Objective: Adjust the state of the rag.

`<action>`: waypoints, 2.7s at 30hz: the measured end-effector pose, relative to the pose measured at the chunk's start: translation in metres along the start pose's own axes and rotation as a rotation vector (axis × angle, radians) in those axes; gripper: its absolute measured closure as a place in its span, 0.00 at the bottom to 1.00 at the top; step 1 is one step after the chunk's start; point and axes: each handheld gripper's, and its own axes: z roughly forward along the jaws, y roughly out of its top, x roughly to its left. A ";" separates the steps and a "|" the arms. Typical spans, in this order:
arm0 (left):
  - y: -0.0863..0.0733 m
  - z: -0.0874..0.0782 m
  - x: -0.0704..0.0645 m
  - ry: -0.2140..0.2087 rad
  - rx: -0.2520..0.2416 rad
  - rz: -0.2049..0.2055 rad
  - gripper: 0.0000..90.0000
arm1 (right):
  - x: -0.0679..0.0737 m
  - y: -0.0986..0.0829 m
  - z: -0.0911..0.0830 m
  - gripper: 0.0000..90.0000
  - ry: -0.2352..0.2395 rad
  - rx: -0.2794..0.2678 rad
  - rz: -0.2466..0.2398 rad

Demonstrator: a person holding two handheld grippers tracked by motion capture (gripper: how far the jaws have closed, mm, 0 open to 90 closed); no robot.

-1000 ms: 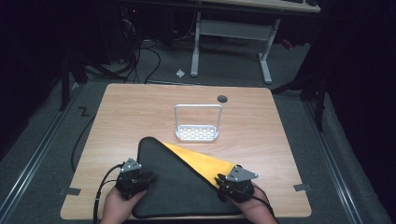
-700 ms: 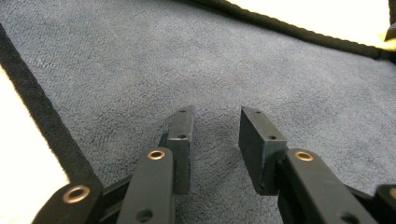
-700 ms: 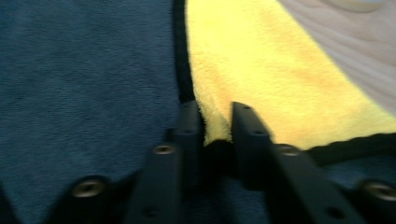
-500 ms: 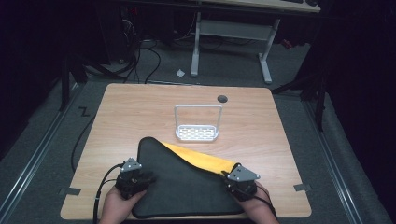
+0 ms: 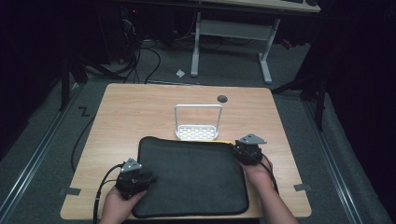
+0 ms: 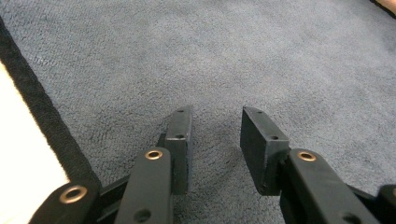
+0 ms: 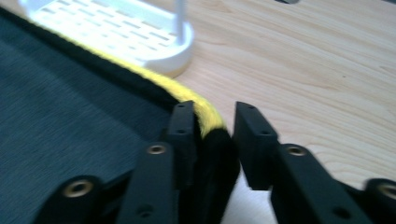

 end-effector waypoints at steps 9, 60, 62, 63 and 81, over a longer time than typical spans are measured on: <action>0.011 -0.008 -0.002 0.039 -0.061 0.016 0.70 | 0.009 0.011 -0.042 0.80 0.013 -0.074 -0.068; 0.067 0.061 0.044 0.162 -0.062 -0.032 0.51 | 0.000 -0.051 -0.053 0.54 0.009 -0.003 -0.010; 0.067 0.062 0.046 0.179 -0.070 -0.030 0.51 | 0.011 -0.048 -0.055 0.52 0.027 -0.013 -0.035; 0.067 0.062 0.047 0.175 -0.072 -0.037 0.51 | 0.011 -0.048 -0.055 0.52 0.027 -0.013 -0.035; 0.065 0.062 0.052 0.092 -0.071 -0.080 0.93 | 0.101 -0.033 -0.042 0.48 0.155 -0.004 -0.254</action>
